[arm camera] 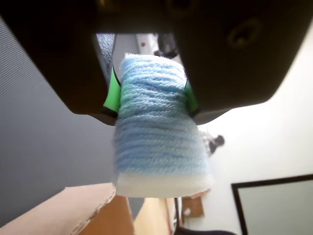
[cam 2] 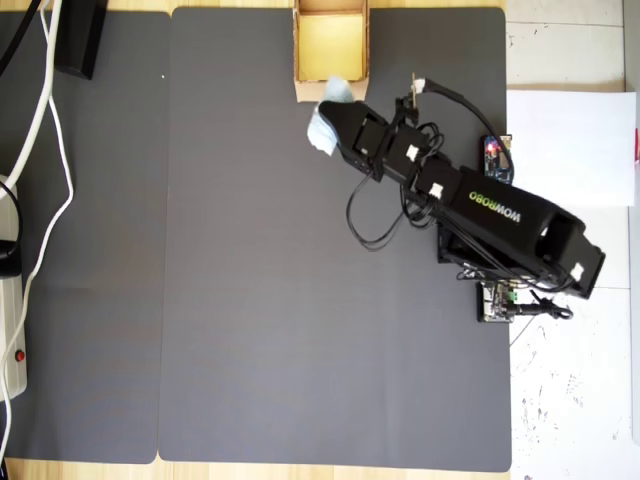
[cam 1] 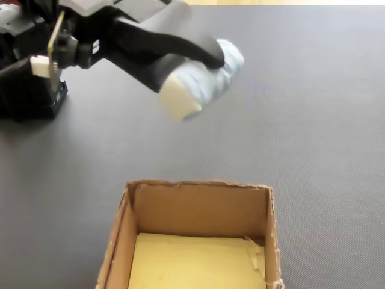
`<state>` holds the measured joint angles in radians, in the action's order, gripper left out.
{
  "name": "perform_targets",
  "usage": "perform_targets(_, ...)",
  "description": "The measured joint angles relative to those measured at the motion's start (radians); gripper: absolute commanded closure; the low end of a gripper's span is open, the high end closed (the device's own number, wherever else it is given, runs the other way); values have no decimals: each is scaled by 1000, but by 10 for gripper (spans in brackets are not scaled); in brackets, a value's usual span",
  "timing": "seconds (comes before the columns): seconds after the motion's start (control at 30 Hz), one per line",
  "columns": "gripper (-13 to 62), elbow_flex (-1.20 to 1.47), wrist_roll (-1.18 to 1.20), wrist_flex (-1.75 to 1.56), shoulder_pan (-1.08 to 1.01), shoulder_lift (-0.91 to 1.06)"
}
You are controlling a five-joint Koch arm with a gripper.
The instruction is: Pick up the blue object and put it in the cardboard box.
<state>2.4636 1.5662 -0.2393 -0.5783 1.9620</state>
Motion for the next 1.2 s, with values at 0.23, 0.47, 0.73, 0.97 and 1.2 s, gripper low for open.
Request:
perform_targets(0.23, 417, -137, -23, 0, -175, -143)
perform_targets(0.47, 350, -279, -25, 57, -245, -225)
perform_targets(0.73, 185, -357, -25, 252, -258, -264)
perform_targets(0.97, 185, -354, -25, 281, -230, -218)
perform_targets(1.2, 185, -236, -20, 284, -114, -58)
